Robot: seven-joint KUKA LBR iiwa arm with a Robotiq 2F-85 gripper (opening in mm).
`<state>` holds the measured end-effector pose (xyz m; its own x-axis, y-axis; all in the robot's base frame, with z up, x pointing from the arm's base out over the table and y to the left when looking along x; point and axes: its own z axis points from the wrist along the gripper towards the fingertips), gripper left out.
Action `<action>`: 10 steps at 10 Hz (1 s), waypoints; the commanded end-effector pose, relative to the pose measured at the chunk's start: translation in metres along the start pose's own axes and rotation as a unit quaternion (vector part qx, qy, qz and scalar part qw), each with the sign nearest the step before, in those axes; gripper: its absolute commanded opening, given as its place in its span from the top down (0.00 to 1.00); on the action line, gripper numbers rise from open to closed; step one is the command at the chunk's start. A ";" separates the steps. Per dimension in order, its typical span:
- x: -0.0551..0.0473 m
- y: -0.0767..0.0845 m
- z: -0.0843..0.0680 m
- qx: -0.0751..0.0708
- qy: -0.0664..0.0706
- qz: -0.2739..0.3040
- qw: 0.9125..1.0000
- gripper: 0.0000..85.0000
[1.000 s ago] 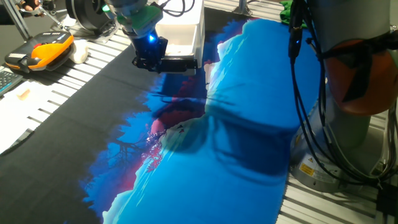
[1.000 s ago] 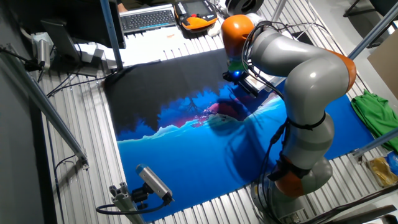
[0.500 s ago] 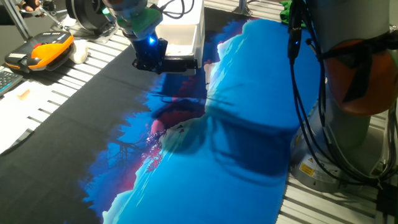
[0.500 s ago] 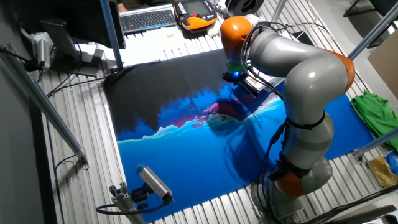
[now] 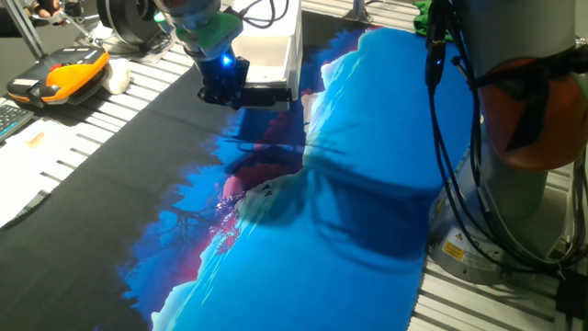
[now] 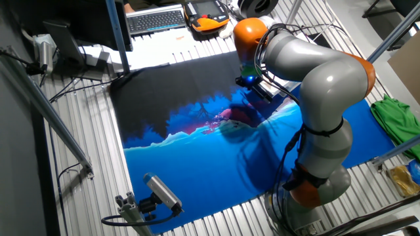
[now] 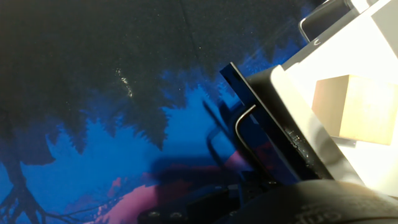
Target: Use the gripper to push and close the drawer
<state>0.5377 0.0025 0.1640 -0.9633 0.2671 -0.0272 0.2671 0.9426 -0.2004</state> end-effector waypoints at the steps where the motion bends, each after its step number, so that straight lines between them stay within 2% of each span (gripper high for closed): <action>1: 0.000 0.000 0.000 0.000 0.000 -0.001 1.000 1.00; 10: -0.006 -0.011 0.001 0.002 -0.004 -0.008 1.000 1.00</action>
<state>0.5403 -0.0099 0.1650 -0.9677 0.2502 -0.0322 0.2514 0.9459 -0.2052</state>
